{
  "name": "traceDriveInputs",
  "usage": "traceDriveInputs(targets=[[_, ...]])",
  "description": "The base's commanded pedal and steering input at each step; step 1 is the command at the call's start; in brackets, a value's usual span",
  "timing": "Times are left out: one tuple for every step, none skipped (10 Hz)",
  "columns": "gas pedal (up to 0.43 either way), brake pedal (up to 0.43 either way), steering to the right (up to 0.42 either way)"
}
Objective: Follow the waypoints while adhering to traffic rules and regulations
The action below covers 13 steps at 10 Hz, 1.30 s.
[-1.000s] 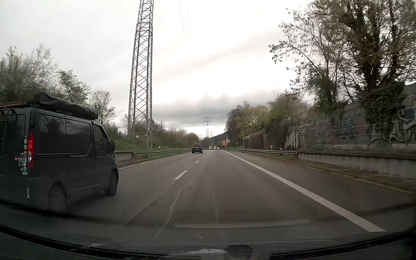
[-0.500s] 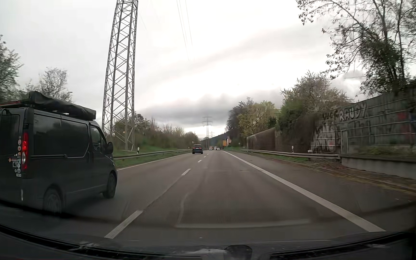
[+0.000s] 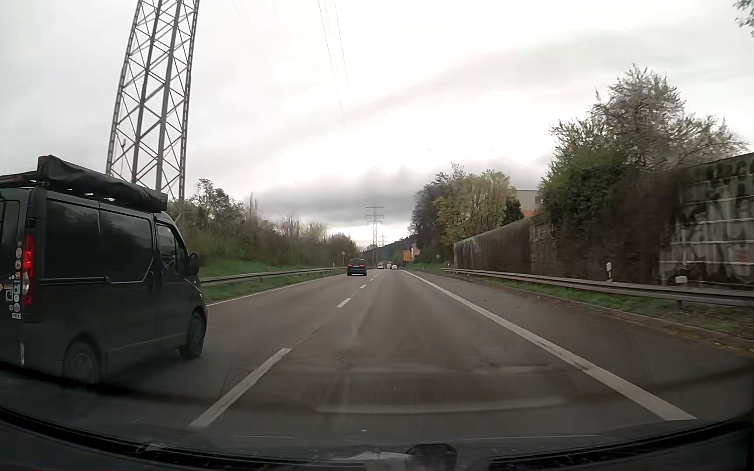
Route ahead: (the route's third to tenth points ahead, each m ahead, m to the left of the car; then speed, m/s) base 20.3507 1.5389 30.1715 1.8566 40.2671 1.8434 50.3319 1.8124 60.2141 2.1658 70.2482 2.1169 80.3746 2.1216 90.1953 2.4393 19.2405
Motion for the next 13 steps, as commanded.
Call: traceDriveInputs(targets=[[0.000, 0.000, 0.002], [0.000, 0.000, 0.002], [0.000, 0.000, 0.002], [0.000, 0.000, 0.002], [0.000, 0.000, 0.002], [0.000, 0.000, 0.001], [0.000, 0.000, 0.002], [0.000, 0.000, 0.001], [0.000, 0.000, 0.001], [0.000, 0.000, 0.001], [0.000, 0.000, 0.001], [0.000, 0.000, 0.002], [0.000, 0.000, 0.001]])
